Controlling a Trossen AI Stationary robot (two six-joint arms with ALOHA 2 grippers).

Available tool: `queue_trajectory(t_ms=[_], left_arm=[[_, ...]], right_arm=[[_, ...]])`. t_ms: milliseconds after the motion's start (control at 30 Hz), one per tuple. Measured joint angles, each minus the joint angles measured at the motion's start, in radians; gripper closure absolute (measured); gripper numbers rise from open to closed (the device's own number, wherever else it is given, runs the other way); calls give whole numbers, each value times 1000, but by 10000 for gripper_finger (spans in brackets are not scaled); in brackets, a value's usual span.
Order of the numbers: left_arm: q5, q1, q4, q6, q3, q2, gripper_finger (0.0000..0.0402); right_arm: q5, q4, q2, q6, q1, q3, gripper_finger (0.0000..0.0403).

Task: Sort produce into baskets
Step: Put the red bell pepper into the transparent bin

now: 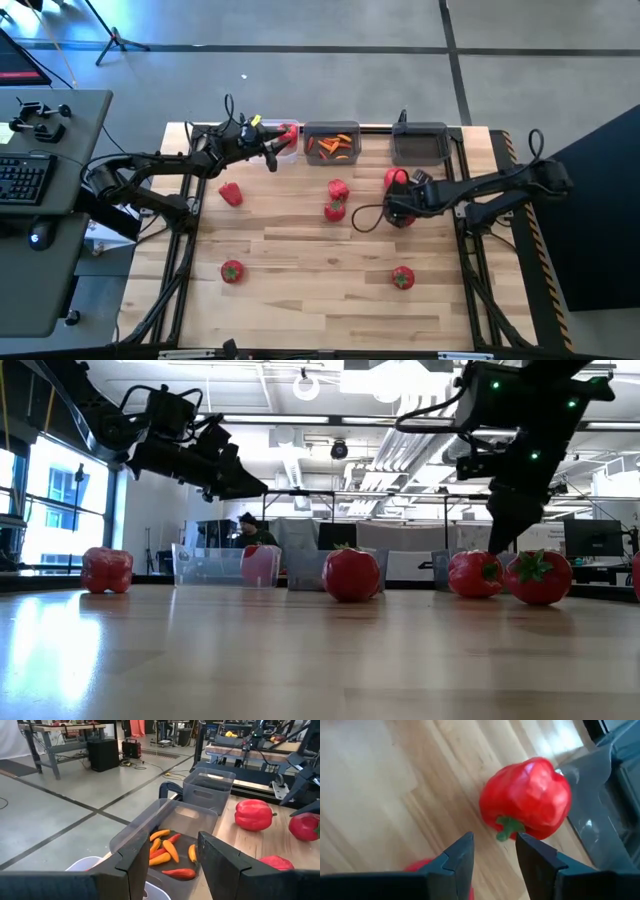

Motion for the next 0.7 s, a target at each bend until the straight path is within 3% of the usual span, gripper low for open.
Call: queue_trajectory(t_ms=[367, 700], left_arm=[[-1, 0, -1, 3, 0, 0, 247], [-1, 0, -1, 3, 0, 0, 247]], right_arm=[[-139, 11, 0, 136, -156, 0, 270], [-220, 17, 12, 144, -252, 0, 270]])
